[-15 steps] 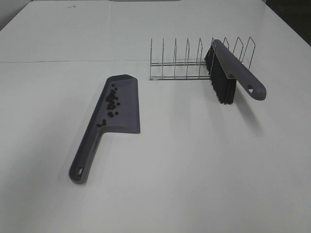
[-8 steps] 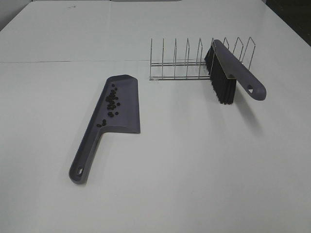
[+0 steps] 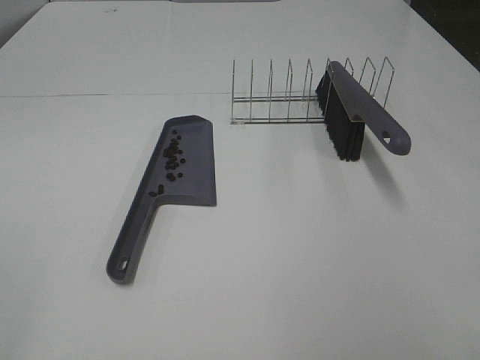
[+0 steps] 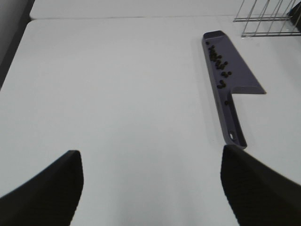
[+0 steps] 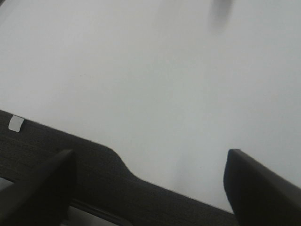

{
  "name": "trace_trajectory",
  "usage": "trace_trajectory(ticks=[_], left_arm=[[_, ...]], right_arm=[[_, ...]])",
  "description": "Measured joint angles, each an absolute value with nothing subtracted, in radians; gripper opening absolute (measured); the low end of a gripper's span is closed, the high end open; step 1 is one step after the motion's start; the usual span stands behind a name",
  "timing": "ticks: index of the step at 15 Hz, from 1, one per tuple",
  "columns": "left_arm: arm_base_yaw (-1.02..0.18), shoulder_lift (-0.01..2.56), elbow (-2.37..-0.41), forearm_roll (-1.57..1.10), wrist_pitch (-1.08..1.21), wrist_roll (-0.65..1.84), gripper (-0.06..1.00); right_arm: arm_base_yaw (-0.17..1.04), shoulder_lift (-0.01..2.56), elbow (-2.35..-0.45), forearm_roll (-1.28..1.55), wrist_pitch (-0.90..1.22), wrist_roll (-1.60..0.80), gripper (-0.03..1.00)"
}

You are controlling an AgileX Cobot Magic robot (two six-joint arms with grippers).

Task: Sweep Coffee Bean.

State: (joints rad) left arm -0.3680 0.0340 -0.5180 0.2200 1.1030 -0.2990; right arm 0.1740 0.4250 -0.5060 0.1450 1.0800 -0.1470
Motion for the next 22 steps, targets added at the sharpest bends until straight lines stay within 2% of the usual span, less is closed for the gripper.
trace_trajectory(ticks=[3,13,14,15,18,22], left_arm=[[-0.368,0.034,-0.506,0.151,1.062,-0.177,0.76],[-0.368,0.034,-0.506,0.14,1.061,-0.161,0.76],[-0.34,0.034,-0.506,0.14,1.061,-0.161,0.76],[-0.255,0.034,-0.506,0.14,1.061,-0.159,0.76],[-0.114,0.03,-0.506,0.141,1.061,-0.159,0.76],[-0.031,-0.003,-0.506,0.141,1.06,-0.159,0.76]], right_arm=[[0.174,0.425,-0.506,0.146,1.08,-0.147,0.75],[0.168,0.425,-0.506,0.149,1.08,-0.147,0.75],[0.123,0.408,-0.506,0.149,1.079,-0.147,0.75],[0.058,0.347,-0.506,0.149,1.078,-0.147,0.75],[-0.041,0.202,-0.506,0.149,1.077,-0.147,0.75],[-0.092,0.038,-0.506,0.154,1.078,-0.147,0.75]])
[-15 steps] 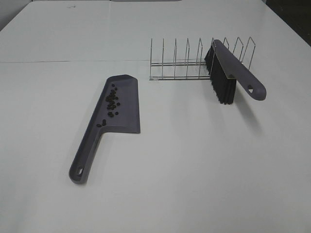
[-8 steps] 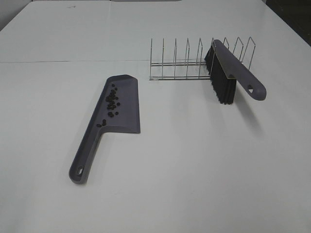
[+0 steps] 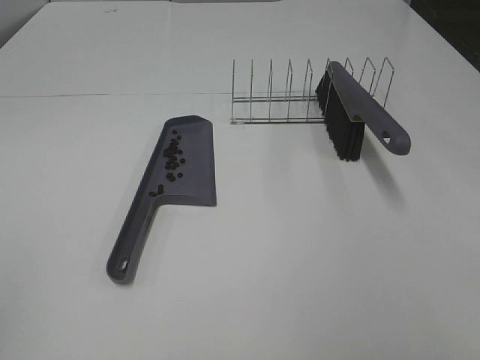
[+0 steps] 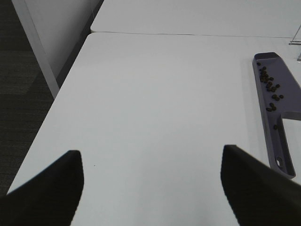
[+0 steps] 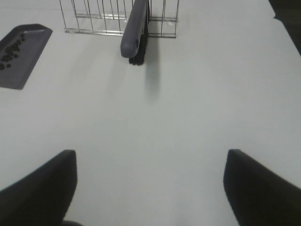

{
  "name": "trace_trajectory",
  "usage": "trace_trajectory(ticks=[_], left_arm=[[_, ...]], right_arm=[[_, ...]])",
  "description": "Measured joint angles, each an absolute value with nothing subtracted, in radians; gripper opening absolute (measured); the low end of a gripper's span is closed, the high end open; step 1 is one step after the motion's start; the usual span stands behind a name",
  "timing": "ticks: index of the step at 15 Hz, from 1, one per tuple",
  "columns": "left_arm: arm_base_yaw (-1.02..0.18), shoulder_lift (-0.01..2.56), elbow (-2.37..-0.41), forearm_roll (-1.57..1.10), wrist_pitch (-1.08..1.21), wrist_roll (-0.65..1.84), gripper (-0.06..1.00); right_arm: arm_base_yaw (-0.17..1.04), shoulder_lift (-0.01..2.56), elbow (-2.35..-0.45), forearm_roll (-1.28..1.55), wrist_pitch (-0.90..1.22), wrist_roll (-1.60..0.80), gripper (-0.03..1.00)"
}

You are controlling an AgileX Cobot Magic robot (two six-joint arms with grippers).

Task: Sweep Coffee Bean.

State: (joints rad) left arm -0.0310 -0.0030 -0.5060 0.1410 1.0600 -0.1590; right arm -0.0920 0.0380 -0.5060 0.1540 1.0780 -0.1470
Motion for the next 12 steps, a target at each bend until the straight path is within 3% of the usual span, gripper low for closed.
trace_trajectory(ticks=[12], left_arm=[[-0.03,-0.003,-0.506,0.143,1.06,-0.158,0.76]], right_arm=[[-0.092,-0.003,-0.506,0.17,1.078,-0.147,0.75]])
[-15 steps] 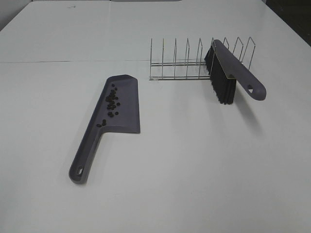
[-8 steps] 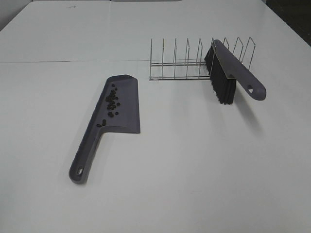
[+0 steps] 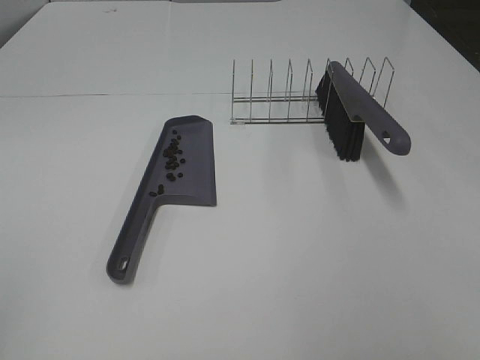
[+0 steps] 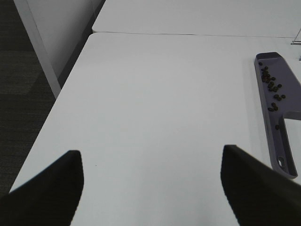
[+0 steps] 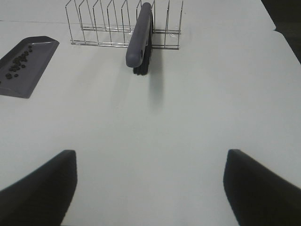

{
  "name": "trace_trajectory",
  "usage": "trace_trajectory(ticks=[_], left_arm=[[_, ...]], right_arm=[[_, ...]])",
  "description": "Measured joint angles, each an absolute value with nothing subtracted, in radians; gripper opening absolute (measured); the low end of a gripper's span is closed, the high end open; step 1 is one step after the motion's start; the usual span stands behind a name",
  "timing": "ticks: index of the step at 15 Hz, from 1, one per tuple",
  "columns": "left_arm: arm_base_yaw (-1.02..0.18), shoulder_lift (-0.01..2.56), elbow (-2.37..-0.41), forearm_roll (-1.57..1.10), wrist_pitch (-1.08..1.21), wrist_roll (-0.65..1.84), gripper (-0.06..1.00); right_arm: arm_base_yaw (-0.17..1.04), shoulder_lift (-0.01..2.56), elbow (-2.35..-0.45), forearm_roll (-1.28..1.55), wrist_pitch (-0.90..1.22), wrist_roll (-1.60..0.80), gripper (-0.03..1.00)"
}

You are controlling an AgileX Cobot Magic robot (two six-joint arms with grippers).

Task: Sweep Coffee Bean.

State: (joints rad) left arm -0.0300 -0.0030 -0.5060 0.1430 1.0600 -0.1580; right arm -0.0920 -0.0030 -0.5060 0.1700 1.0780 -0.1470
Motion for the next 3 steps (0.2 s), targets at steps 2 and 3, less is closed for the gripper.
trace_trajectory(ticks=[2,3], left_arm=[[-0.03,-0.003,-0.506,0.143,1.06,-0.158,0.76],[-0.03,-0.003,-0.506,0.143,1.06,-0.158,0.76]], right_arm=[[-0.092,-0.003,-0.506,0.17,1.078,-0.147,0.75],[-0.092,-0.003,-0.506,0.17,1.078,-0.147,0.75]])
